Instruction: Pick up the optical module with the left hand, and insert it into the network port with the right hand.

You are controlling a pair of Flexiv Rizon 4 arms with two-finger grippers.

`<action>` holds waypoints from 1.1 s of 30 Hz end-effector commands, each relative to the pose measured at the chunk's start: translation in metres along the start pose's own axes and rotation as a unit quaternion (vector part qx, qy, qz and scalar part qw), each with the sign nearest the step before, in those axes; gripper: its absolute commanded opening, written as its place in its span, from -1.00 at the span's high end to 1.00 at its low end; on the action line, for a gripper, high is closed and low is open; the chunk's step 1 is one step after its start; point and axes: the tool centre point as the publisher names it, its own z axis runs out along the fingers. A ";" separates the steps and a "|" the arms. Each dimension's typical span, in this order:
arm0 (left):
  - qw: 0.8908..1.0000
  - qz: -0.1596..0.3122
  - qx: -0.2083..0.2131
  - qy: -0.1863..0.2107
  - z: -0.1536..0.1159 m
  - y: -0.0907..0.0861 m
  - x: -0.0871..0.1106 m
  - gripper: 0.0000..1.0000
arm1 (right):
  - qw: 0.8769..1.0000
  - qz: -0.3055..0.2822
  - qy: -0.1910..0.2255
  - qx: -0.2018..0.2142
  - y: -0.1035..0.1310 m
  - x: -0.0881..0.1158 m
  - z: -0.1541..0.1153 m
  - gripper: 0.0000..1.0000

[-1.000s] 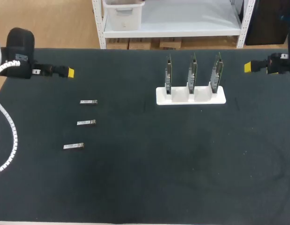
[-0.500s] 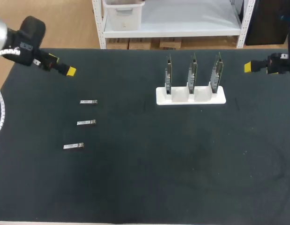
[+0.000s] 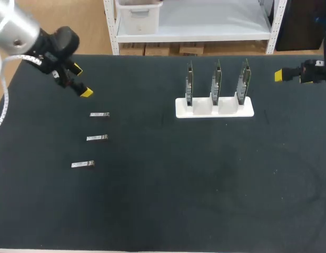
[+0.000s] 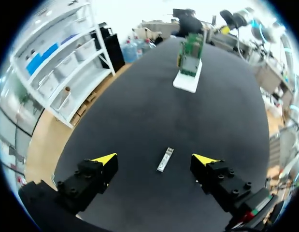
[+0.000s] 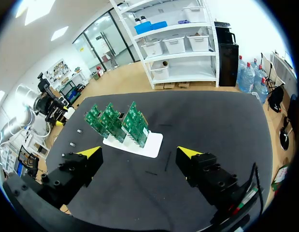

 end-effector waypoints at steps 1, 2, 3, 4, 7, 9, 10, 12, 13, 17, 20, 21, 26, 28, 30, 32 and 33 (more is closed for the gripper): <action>0.991 0.033 0.029 0.127 0.010 0.010 -0.003 -1.00 | 1.000 0.000 0.000 0.000 0.000 0.000 0.000 -1.00; 0.988 0.044 0.032 0.142 0.012 0.009 0.000 -1.00 | 1.000 0.000 0.000 0.000 0.000 0.000 0.000 -1.00; 0.987 0.052 0.025 0.150 0.015 0.009 0.003 -1.00 | 1.000 0.000 0.000 0.000 0.000 0.000 0.000 -1.00; 0.985 0.054 0.023 0.160 0.018 0.009 0.005 -1.00 | 1.000 0.000 0.000 0.000 0.000 0.000 0.000 -1.00; 0.981 0.064 0.035 0.182 0.026 0.007 0.015 -1.00 | 1.000 0.000 0.000 0.000 0.000 0.000 0.000 -1.00; 0.980 0.064 0.039 0.182 0.030 0.005 0.019 -1.00 | 1.000 0.000 0.000 0.000 0.000 0.000 0.000 -1.00; 0.980 0.066 0.038 0.185 0.031 0.004 0.022 -1.00 | 1.000 0.000 0.000 0.000 0.000 0.000 0.000 -1.00; 0.980 0.065 0.040 0.185 0.034 0.001 0.025 -1.00 | 1.000 0.000 0.000 0.000 0.000 0.000 0.000 -1.00; 0.978 0.072 0.038 0.189 0.036 0.000 0.027 -1.00 | 1.000 0.000 0.000 0.000 0.000 0.000 0.000 -1.00; 0.975 0.094 0.040 0.198 0.042 -0.005 0.033 -1.00 | 1.000 0.000 0.000 0.000 0.000 0.000 0.000 -1.00; 0.972 0.111 0.044 0.203 0.048 -0.010 0.038 -1.00 | 1.000 0.000 0.000 0.000 0.000 0.000 0.000 -1.00; 0.972 0.117 0.046 0.199 0.049 -0.011 0.039 -1.00 | 1.000 0.000 0.000 0.000 0.000 0.000 0.000 -1.00; 0.971 0.127 0.043 0.199 0.057 -0.018 0.042 -1.00 | 1.000 0.000 0.000 0.000 0.000 0.000 0.000 -1.00; 0.971 0.130 0.041 0.198 0.058 -0.019 0.043 -1.00 | 1.000 0.000 0.000 0.000 0.000 0.000 0.000 -1.00; 0.971 0.131 0.038 0.198 0.060 -0.022 0.045 -1.00 | 1.000 0.000 0.000 0.000 0.000 0.000 0.000 -1.00; 0.970 0.143 0.023 0.195 0.064 -0.023 0.048 -1.00 | 1.000 0.000 0.000 0.000 0.000 0.000 0.000 -1.00; 0.970 0.139 0.025 0.196 0.066 -0.024 0.048 -1.00 | 1.000 0.000 0.000 0.000 0.000 0.000 0.000 -1.00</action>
